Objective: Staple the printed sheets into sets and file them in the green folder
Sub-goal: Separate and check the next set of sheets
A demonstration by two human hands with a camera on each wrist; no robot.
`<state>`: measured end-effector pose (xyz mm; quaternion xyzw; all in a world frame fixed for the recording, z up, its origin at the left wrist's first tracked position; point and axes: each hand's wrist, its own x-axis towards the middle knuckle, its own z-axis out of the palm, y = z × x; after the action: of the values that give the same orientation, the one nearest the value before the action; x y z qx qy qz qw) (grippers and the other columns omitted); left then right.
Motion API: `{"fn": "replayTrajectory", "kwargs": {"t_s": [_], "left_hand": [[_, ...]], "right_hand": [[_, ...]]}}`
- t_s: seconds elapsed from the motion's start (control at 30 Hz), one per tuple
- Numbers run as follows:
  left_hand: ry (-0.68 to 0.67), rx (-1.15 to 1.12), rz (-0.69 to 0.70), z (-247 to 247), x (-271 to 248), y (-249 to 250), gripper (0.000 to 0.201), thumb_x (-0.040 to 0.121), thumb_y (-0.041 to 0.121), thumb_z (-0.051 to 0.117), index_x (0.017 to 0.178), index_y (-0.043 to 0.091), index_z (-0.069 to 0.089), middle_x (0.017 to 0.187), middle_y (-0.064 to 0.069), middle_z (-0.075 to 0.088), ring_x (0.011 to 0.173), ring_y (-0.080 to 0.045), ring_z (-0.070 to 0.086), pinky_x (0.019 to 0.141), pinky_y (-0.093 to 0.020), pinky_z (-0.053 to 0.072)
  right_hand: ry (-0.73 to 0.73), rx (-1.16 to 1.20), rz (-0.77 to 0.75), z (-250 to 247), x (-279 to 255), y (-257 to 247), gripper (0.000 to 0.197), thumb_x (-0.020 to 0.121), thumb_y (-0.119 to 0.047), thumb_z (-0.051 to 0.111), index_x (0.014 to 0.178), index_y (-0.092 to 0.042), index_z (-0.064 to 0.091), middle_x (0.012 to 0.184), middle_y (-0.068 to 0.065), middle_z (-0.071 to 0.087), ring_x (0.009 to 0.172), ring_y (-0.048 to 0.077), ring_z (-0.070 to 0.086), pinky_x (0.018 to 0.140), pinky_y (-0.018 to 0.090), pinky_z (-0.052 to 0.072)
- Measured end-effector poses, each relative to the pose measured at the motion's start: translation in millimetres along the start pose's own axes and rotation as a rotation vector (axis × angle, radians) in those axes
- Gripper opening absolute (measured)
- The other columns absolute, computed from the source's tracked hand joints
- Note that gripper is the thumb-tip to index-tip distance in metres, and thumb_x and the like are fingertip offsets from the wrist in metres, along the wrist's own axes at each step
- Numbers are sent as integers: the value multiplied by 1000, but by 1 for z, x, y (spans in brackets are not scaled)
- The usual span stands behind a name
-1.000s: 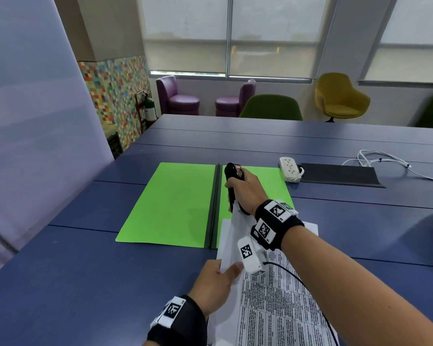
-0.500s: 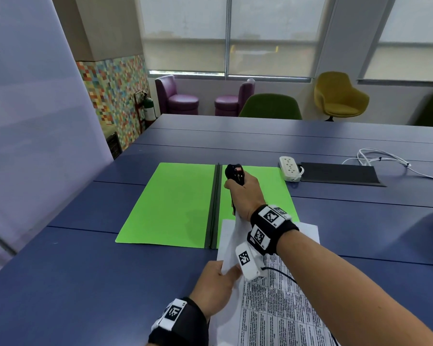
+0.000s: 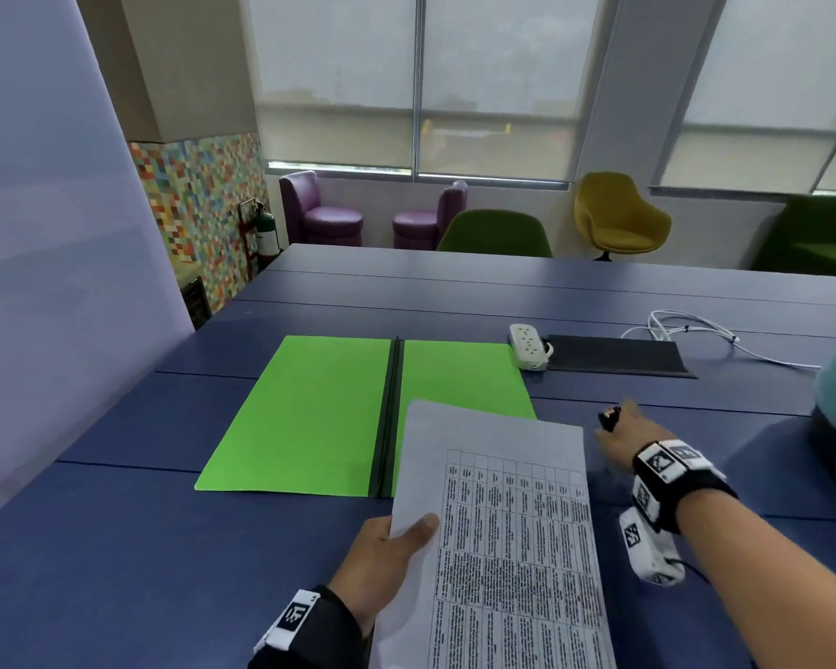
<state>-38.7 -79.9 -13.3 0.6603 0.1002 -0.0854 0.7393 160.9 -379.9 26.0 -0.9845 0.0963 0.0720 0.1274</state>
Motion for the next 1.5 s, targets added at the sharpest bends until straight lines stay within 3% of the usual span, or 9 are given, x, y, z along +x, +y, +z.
{"fn": "replayTrajectory", "kwargs": {"t_s": [0.17, 0.37, 0.53, 0.6, 0.67, 0.8, 0.93, 1.23, 1.5], "left_hand": [[0, -54, 62, 1, -7, 19, 28, 93, 29, 60, 110, 11, 73, 110, -3, 75, 105, -20, 70, 92, -32, 54], [137, -47, 343, 9, -8, 89, 20, 91, 25, 60, 106, 17, 72, 104, 5, 76, 104, -13, 70, 94, -30, 53], [201, -23, 631, 25, -14, 144, 9, 76, 25, 71, 82, 19, 73, 73, 15, 73, 70, 3, 65, 65, -11, 51], [215, -33, 674, 25, -11, 148, 7, 72, 22, 74, 78, 18, 72, 67, 16, 70, 64, 4, 62, 62, -11, 49], [229, -17, 643, 24, -4, 136, 7, 78, 14, 75, 76, 19, 71, 62, 19, 69, 59, 7, 60, 58, -9, 48], [243, 97, 355, 9, 19, 67, 5, 82, 17, 74, 79, 20, 71, 69, 16, 73, 70, -4, 66, 62, -12, 51], [115, 306, 133, -10, 39, 24, 14, 94, 19, 61, 107, 18, 68, 110, 0, 72, 99, -15, 67, 82, -24, 52], [357, 499, 66, -6, 115, 66, 24, 96, 16, 55, 115, 2, 59, 113, -18, 66, 82, -31, 64, 64, -36, 57], [357, 670, 23, -22, 94, 45, 81, 86, 48, 65, 149, 18, 26, 138, -12, 55, 122, -28, 56, 100, -33, 44]], "right_hand": [[-31, 108, -141, 22, -15, 23, 47, 101, -45, 46, 131, -9, 51, 135, 19, 59, 116, 32, 59, 97, 40, 47], [-349, 1409, -311, -41, -114, -24, 69, 84, -65, 57, 122, -9, 66, 125, 16, 69, 116, 30, 63, 105, 46, 42], [90, 1210, -613, -89, -174, -62, 14, 80, -17, 74, 67, -14, 73, 64, -7, 74, 59, 2, 69, 55, 6, 47], [181, 1216, -647, -96, -181, -64, 39, 84, -4, 69, 48, -18, 60, 41, -15, 57, 39, -6, 53, 44, 3, 37], [144, 1198, -673, -83, -176, -60, 32, 84, -5, 70, 55, -17, 66, 51, -12, 67, 50, -4, 63, 51, 7, 45], [-179, 950, -445, -6, -137, -34, 33, 82, -45, 75, 99, -16, 75, 112, 24, 70, 103, 49, 64, 90, 63, 52], [-249, 1026, -243, 34, -124, -33, 14, 95, -16, 63, 105, -11, 71, 101, -2, 76, 103, 22, 68, 72, 21, 58], [-73, 948, -37, 25, -53, -80, 19, 100, -12, 54, 82, -7, 56, 76, 16, 63, 41, 22, 59, 40, 28, 50], [-36, 307, -72, 42, -51, -59, 42, 86, -56, 63, 102, -18, 55, 97, 0, 61, 91, 21, 59, 71, 30, 44]]}}
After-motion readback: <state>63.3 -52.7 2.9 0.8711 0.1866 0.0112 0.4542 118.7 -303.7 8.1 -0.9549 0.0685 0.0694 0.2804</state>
